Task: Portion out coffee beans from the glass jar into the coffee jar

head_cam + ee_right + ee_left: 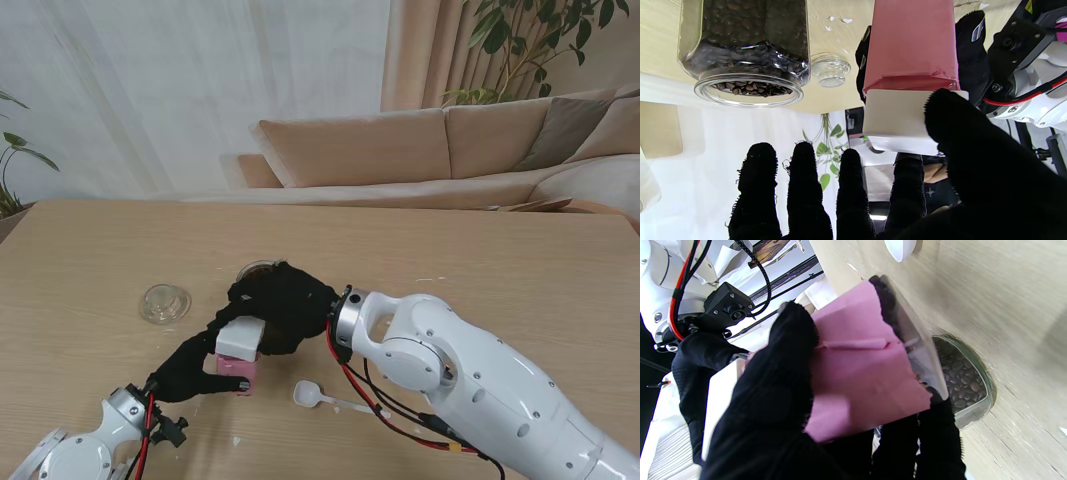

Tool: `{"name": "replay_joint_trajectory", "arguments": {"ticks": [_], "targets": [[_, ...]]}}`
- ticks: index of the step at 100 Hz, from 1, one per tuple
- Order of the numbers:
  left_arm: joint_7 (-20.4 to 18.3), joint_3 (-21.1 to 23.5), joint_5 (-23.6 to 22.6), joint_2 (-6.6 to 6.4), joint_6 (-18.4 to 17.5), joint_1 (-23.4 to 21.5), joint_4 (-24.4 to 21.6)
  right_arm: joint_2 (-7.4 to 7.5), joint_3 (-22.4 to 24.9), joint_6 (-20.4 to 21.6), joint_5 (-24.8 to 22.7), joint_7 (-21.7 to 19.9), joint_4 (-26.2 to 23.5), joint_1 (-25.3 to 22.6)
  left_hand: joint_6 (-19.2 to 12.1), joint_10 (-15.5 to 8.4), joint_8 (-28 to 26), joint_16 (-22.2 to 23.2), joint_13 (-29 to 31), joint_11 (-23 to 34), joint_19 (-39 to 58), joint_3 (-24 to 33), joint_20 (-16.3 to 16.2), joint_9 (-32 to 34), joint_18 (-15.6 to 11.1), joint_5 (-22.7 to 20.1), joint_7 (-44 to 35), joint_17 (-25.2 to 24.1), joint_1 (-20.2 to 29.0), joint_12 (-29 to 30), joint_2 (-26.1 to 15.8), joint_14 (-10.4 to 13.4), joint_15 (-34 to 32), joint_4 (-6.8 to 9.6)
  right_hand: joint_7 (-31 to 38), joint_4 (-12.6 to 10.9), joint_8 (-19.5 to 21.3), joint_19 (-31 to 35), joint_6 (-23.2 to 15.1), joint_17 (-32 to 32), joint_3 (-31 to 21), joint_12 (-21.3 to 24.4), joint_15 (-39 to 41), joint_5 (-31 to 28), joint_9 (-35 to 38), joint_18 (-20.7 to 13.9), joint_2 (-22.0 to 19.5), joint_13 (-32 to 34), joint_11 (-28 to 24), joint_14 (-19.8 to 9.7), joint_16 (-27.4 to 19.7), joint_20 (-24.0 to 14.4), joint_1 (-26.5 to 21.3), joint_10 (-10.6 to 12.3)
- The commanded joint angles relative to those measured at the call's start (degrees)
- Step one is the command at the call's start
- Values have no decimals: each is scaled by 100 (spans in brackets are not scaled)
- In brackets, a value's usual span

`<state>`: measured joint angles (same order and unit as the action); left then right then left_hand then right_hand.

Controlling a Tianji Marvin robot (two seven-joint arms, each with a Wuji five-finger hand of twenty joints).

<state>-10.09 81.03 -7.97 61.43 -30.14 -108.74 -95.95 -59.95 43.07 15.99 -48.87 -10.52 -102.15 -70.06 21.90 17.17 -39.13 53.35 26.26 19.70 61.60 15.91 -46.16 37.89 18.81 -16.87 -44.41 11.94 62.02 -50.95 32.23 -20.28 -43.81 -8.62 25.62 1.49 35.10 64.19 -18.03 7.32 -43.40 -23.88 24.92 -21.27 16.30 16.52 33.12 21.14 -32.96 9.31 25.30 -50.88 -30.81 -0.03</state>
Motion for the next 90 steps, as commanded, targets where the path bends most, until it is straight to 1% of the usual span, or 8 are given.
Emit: {"name": "replay_joint_trajectory", "arguments": {"ticks": [1, 8, 15, 32, 46, 56, 75, 90], "targets": [[-82, -10, -17, 29, -1, -50, -81, -65, -53, -57, 53, -52, 22, 8, -910, -352, -314, 254, 140, 1077, 784, 979, -408, 441, -1, -393, -1054, 265, 1100, -456, -1154, -53, -331, 414, 837, 113, 496, 105, 18, 3, 84, -86, 79, -521, 103, -97, -456, -10, -73, -136, 97, -113, 223, 11], [-77, -7, -20, 30, 0, -54, -84, -76, -89, -101, 82, -30, 42, 29, -911, -349, -317, 257, 144, 1081, 790, 982, -415, 438, 1, -397, -1057, 263, 1102, -461, -1154, -55, -336, 414, 1074, 111, 735, 135, 26, 20, 146, -133, 108, -576, 129, -96, -465, 0, -80, -127, 112, -121, 276, -4], [-76, -3, -17, 30, -4, -57, -84, -78, -112, -103, 104, -39, 52, 54, -906, -348, -316, 255, 131, 1082, 789, 986, -417, 434, 4, -396, -1055, 257, 1105, -465, -1153, -56, -330, 415, 1008, 110, 747, 136, 18, 13, 149, -127, 105, -448, 72, -89, -425, -18, -39, -134, 111, -119, 240, -3], [-71, 5, -3, 33, -7, -56, -78, -59, -61, -105, 59, -105, -23, 24, -909, -356, -315, 247, 122, 1075, 782, 987, -419, 426, 5, -394, -1051, 251, 1101, -465, -1149, -50, -315, 413, 57, 94, 151, 124, 95, -2, 9, -23, 78, -148, 16, -95, -257, -41, 136, -126, 99, -101, 91, 49], [-77, 6, 3, 32, 0, -59, -84, -48, -13, -109, 22, -145, -89, -18, -905, -357, -315, 243, 117, 1072, 775, 991, -420, 424, 5, -395, -1050, 251, 1100, -467, -1153, -54, -308, 411, 80, 109, 72, 108, 164, -22, 26, 30, 64, -392, 115, -93, -331, -39, 182, -140, 91, -95, 223, 42], [-68, 5, -8, 33, -11, -65, -89, -71, -72, -186, 124, -107, -39, 0, -907, -345, -317, 241, 114, 1070, 770, 982, -420, 425, 6, -391, -1051, 244, 1093, -469, -1158, -58, -308, 410, 584, 117, 258, 129, 563, -42, 325, -5, 75, -1045, 286, -75, -584, -12, 121, -135, 100, -117, 572, -49], [-54, 0, -6, 36, -19, -77, -98, -145, -232, -433, 91, 194, 106, 35, -903, -352, -316, 241, 115, 1071, 773, 973, -425, 429, 12, -397, -1054, 249, 1093, -473, -1156, -54, -315, 413, 1492, 88, 1086, 290, 901, 132, 398, -226, 240, -1349, 600, -8, -485, 181, -163, -94, 166, -158, 617, -142], [-68, -7, 7, 33, -19, -74, -99, -177, -309, -575, 136, 260, 139, 60, -901, -354, -316, 242, 123, 1072, 771, 975, -427, 430, 11, -394, -1054, 249, 1100, -476, -1155, -56, -321, 417, 2267, 229, 1623, 397, 1015, 178, 408, -352, 363, -1507, 756, -22, -389, 254, -334, -59, 210, -164, 687, -162]]}}
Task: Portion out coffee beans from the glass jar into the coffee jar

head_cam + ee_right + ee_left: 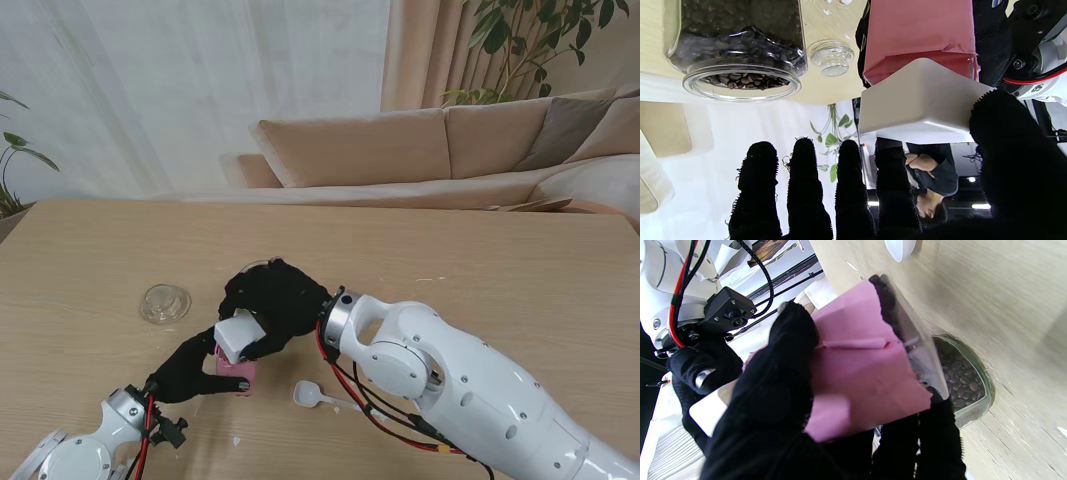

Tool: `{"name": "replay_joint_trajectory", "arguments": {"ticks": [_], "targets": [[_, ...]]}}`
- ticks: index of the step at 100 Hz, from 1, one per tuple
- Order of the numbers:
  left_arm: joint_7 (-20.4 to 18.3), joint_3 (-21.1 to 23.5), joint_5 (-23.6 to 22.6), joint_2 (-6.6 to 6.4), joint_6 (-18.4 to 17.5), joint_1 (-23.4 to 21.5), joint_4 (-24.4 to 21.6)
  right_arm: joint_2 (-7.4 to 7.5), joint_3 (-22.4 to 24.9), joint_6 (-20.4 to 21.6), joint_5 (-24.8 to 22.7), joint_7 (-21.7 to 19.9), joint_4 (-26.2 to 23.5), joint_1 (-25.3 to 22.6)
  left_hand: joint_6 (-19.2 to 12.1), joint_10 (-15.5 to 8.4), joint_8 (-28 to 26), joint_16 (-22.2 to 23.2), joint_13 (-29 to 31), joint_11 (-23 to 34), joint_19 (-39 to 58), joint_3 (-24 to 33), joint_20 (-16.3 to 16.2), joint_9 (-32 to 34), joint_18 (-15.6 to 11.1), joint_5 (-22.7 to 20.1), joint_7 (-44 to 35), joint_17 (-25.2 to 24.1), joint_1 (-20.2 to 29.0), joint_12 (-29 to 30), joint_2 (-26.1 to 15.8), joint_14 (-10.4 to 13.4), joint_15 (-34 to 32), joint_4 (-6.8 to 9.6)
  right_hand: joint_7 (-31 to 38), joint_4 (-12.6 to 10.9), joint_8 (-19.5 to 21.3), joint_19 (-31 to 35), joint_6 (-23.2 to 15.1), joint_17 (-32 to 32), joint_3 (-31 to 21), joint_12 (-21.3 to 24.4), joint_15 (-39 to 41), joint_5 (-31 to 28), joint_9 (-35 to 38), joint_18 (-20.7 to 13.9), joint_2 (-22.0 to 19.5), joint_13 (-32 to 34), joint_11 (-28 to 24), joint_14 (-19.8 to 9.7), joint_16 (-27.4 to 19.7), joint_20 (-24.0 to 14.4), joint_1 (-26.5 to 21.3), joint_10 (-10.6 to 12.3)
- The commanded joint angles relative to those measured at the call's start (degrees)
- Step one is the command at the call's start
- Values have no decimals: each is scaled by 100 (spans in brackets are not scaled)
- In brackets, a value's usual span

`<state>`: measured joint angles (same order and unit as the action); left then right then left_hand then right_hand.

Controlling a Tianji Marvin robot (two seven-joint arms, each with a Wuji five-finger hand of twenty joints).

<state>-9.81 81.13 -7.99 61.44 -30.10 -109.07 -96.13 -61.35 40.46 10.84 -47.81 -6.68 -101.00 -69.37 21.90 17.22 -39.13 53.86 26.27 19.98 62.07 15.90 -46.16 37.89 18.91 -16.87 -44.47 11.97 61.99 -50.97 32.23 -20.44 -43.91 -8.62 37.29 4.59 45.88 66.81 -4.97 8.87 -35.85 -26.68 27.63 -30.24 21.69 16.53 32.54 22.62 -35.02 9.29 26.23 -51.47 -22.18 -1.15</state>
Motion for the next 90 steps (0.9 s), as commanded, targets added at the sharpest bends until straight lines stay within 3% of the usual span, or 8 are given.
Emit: {"name": "replay_joint_trajectory", "arguments": {"ticks": [1, 17, 27, 69, 82, 90], "targets": [[-96, -17, 9, 31, -23, -42, -81, -39, -54, -71, 27, -116, 26, -7, -902, -358, -316, 191, 121, 1043, 724, 974, -427, 428, 1, -392, -1048, 247, 1099, -473, -1155, -39, -311, 416, 1160, -79, 586, 142, -283, 26, -349, -81, 103, -616, 224, -20, -328, 112, -140, -59, 121, -105, -168, -53], [-62, -23, 1, 38, -54, -44, -76, -91, -183, -298, -54, 74, 85, 30, -907, -357, -325, 197, 133, 1055, 732, 979, -432, 439, -4, -403, -1062, 258, 1100, -480, -1145, -45, -322, 417, 1962, -171, 1082, 293, -39, 148, -381, -205, 261, -888, 520, 15, -339, 281, -339, 0, 184, -133, 42, -78], [-5, -31, -16, 49, -82, -51, -74, -140, -303, -512, -50, 198, 133, 74, -908, -354, -329, 202, 141, 1065, 745, 981, -438, 449, -1, -407, -1072, 268, 1098, -484, -1144, -44, -332, 417, 2204, -190, 1179, 383, 79, 252, -375, -239, 344, -1172, 774, 48, -335, 425, -430, 68, 217, -153, 108, -113], [203, -48, -114, 93, -100, -87, -88, -281, -704, -1186, 52, 343, 175, 285, -900, -309, -326, 296, 186, 1155, 934, 1023, -535, 465, 11, -426, -1118, 317, 1078, -536, -1112, -86, -499, 415, 2890, -226, 1232, 685, 426, 525, -462, -301, 568, -1959, 1384, 175, -232, 761, -608, 310, 345, -220, 128, -201], [273, -61, -178, 105, -114, -85, -78, -300, -745, -1295, 78, 366, 173, 288, -902, -299, -331, 353, 189, 1193, 1033, 1040, -598, 448, 13, -416, -1130, 318, 1070, -566, -1099, -91, -579, 414, 3016, -221, 1192, 727, 534, 558, -504, -297, 586, -1960, 1414, 218, -220, 798, -618, 350, 362, -227, 207, -230], [310, -67, -213, 111, -125, -79, -68, -300, -743, -1336, 103, 348, 150, 275, -902, -305, -332, 355, 182, 1195, 1039, 1043, -606, 438, 11, -408, -1131, 316, 1063, -567, -1100, -88, -582, 413, 2907, -208, 1104, 744, 643, 573, -503, -283, 568, -1627, 1269, 234, -253, 783, -584, 394, 362, -228, 297, -290]]}}
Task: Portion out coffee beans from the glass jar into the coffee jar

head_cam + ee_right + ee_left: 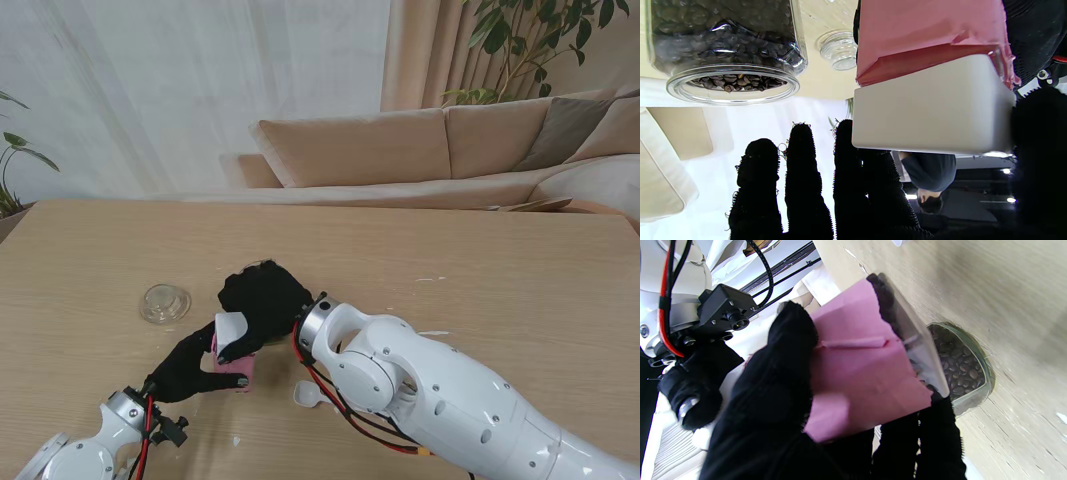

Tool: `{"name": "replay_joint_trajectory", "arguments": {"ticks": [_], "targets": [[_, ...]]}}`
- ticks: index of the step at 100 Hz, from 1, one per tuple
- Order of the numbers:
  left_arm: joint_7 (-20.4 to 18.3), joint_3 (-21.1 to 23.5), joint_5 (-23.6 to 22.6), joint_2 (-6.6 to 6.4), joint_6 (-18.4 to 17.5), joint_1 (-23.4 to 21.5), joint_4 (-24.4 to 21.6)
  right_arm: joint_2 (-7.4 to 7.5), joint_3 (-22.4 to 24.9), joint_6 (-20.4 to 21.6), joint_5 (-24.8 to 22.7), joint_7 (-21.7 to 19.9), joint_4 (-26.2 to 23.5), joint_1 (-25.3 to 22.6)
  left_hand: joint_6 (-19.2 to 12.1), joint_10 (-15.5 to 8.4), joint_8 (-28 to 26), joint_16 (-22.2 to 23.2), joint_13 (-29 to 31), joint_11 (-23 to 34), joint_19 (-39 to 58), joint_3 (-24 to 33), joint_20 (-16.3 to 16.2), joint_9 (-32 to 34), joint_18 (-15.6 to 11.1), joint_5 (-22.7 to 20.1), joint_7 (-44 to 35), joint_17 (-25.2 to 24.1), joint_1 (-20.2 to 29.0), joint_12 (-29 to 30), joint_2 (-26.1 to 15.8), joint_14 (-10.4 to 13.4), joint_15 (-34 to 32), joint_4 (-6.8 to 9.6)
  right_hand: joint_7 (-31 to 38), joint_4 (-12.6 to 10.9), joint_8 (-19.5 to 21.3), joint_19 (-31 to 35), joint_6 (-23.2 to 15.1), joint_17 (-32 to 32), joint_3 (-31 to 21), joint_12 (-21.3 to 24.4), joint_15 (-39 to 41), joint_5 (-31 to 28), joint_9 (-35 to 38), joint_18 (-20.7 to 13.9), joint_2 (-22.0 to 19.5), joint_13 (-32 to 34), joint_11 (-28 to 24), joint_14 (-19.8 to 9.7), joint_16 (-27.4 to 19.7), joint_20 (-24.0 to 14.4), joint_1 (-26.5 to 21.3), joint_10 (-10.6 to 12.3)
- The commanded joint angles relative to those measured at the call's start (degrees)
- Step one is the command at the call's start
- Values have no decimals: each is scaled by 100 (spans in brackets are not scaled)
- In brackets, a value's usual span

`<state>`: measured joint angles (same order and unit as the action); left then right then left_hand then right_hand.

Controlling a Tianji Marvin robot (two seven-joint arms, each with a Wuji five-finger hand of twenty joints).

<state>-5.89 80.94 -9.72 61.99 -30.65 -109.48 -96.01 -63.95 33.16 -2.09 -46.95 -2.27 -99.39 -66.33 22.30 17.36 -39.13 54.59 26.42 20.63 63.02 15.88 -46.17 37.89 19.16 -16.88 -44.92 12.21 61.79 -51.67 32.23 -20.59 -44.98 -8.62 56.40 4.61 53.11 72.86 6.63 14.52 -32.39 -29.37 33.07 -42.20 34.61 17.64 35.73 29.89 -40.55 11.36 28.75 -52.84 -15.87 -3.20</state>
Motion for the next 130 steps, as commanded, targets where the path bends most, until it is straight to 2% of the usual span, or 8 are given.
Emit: {"name": "replay_joint_trajectory", "arguments": {"ticks": [1, 19, 36, 61, 92, 108, 122, 130], "targets": [[-79, -49, -41, 57, -71, -37, -79, -39, -11, -47, 22, -98, -16, -32, -942, -318, -332, 282, 162, 1131, 944, 1045, -606, 437, -14, -407, -1086, 292, 1084, -497, -1098, -74, -473, 413, 920, -207, 328, 143, -497, 11, -844, -11, 17, -343, -63, 129, -582, 54, -27, 196, 111, -91, -318, -101], [-29, -52, -50, 70, -62, -26, -62, 27, 177, -33, 194, -345, -272, -207, -940, -343, -317, 240, 108, 1090, 871, 1052, -586, 392, -26, -386, -1067, 242, 1080, -465, -1102, -64, -403, 410, -2993, -234, -2136, 64, -259, -30, -498, 596, -273, 1474, -404, 221, -806, 21, 661, 334, 34, -64, -275, -359], [-5, -36, -24, 79, -80, -17, -49, 100, 346, 95, 337, -573, -462, -365, -943, -353, -313, 210, 89, 1069, 824, 1056, -567, 384, -29, -383, -1061, 237, 1079, -452, -1097, -64, -354, 409, -3802, -317, -2681, -16, -197, -102, -525, 887, -436, 1955, -645, 199, -648, -44, 860, 263, -24, -48, -729, -415], [64, -26, 10, 98, -149, -10, -27, 140, 273, 69, 421, -784, -427, -321, -943, -362, -318, 207, 90, 1064, 817, 1060, -566, 390, -28, -381, -1068, 240, 1074, -446, -1093, -58, -346, 408, -3487, -404, -2430, 86, 108, 95, -1169, 695, -224, 1765, -622, 121, -439, 135, 360, 192, 94, -121, -855, -397], [126, -4, 46, 118, -137, -39, -56, 8, 201, -37, 529, -350, -217, -317, -930, -406, -280, 48, -41, 950, 573, 985, -446, 285, -28, -310, -1033, 160, 1018, -386, -1088, 14, -153, 429, -1368, -314, -696, 1258, -625, 1584, -2003, -523, 1624, 1070, 582, -201, -42, 1621, -1218, -154, 913, -175, -1304, 181], [108, 6, 68, 116, -129, -51, -63, -38, 201, 53, 627, -206, -164, -316, -889, -441, -97, -709, -403, 734, -6, 824, -117, -135, -42, -179, -616, -85, 822, -6, -1116, 164, 307, 503, 134, 169, -1655, 1620, -1257, 2220, -2326, -700, 2063, 851, 1505, -223, 490, 2349, -1256, -265, 954, 36, -2172, 282], [62, 9, 123, 108, -140, -58, -61, -45, 276, 94, 662, -141, -187, -393, -815, -477, 265, -1186, -753, 1303, -722, 1550, 248, -1057, -59, -123, 70, -404, -38, 1477, -1139, 278, 964, 445, 361, 162, -1675, 1675, -1496, 2456, -2498, -672, 2122, 464, 1910, -188, 431, 2649, -1211, -317, 940, 76, -2524, 317], [47, 11, 166, 106, -154, -63, -59, -32, 356, 77, 691, -158, -249, -470, -844, -529, 568, -1494, -1054, 1027, -1287, 1792, 515, -1424, -96, -16, 558, -658, -474, 1952, -1154, 350, 1479, 551, 414, 185, -1687, 1692, -1535, 2513, -2507, -650, 2139, 297, 2019, -157, 396, 2739, -1178, -300, 937, 86, -2595, 284]]}}
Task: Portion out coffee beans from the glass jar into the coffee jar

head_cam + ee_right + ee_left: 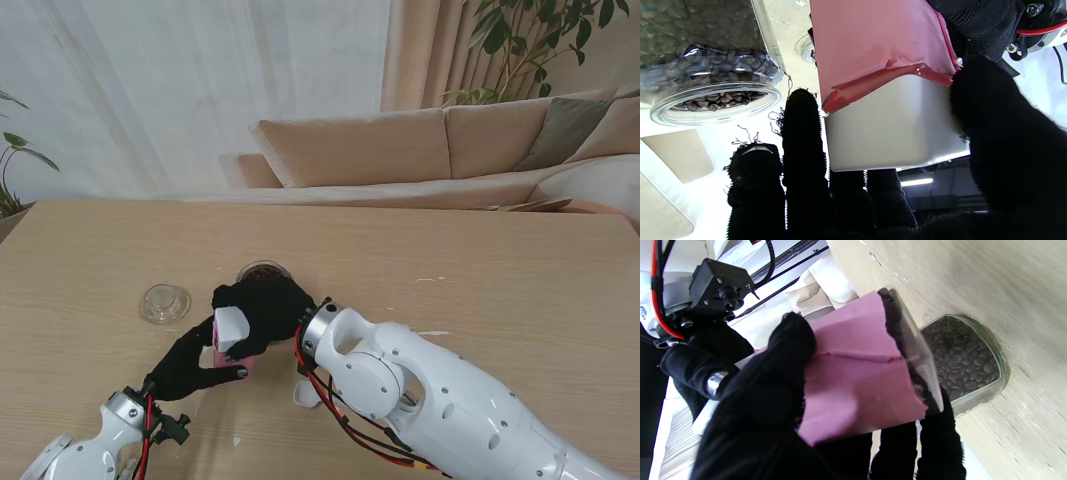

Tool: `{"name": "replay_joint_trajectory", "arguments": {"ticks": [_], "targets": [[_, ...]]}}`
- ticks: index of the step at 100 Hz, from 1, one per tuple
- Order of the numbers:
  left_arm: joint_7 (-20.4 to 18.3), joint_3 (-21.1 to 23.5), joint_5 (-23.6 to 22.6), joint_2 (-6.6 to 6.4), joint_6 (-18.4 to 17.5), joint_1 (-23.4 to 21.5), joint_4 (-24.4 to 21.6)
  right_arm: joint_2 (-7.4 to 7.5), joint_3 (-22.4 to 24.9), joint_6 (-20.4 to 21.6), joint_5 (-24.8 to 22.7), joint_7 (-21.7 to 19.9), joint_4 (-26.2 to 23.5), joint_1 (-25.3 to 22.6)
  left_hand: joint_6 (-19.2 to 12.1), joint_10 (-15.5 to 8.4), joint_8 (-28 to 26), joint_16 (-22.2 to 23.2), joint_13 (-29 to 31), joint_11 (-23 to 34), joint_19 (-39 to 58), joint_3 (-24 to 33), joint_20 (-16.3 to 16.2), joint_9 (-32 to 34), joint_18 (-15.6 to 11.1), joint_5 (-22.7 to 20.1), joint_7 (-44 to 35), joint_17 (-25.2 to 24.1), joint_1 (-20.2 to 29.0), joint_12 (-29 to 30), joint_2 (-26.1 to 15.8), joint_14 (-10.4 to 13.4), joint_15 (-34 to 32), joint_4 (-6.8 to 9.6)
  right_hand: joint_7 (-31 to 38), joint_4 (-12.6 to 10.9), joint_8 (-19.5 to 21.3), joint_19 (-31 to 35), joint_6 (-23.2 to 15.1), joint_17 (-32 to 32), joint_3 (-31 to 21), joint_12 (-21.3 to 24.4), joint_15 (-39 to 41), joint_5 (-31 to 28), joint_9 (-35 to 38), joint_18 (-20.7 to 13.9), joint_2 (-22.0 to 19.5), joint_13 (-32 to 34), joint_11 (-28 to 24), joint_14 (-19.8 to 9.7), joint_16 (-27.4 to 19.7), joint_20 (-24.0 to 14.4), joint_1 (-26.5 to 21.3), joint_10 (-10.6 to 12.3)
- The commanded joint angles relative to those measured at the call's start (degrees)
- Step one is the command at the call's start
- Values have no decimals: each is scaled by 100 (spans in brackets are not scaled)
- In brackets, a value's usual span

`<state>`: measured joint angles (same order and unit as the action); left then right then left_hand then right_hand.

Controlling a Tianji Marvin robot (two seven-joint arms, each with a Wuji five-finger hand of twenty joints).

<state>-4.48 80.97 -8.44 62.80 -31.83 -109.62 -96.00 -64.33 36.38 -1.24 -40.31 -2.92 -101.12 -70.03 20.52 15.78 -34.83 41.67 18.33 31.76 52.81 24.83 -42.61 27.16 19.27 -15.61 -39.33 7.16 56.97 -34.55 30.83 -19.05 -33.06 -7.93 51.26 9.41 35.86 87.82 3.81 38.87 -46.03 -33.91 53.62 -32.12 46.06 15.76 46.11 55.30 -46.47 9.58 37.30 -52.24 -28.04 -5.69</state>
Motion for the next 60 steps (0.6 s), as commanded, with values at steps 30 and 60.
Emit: {"name": "replay_joint_trajectory", "arguments": {"ticks": [30, 60], "targets": [[-187, 20, 134, 8, -60, -55, -46, 121, 435, -149, -113, -317, -489, -470, -760, -605, 1366, -948, -1226, -1172, -2151, 623, 731, -1543, -302, 472, 1468, -754, -618, 1069, -803, 497, 1688, 409, 922, -257, -90, 287, -1122, 179, -1131, -177, 198, -929, 1004, 57, -647, 305, -474, -125, 133, 17, -1511, 412], [-255, 42, 218, -7, -144, -30, -1, 284, 1031, -242, -527, -669, -1009, -1095, -783, -652, 1779, -870, -1276, -1527, -3354, 606, 199, -1635, -303, 632, 1921, -578, -1080, 1212, -638, 533, 2113, 350, 896, -243, -139, 323, -1061, 216, -1119, -191, 247, -1006, 1035, 51, -637, 324, -433, -138, 173, 8, -1545, 381]]}}
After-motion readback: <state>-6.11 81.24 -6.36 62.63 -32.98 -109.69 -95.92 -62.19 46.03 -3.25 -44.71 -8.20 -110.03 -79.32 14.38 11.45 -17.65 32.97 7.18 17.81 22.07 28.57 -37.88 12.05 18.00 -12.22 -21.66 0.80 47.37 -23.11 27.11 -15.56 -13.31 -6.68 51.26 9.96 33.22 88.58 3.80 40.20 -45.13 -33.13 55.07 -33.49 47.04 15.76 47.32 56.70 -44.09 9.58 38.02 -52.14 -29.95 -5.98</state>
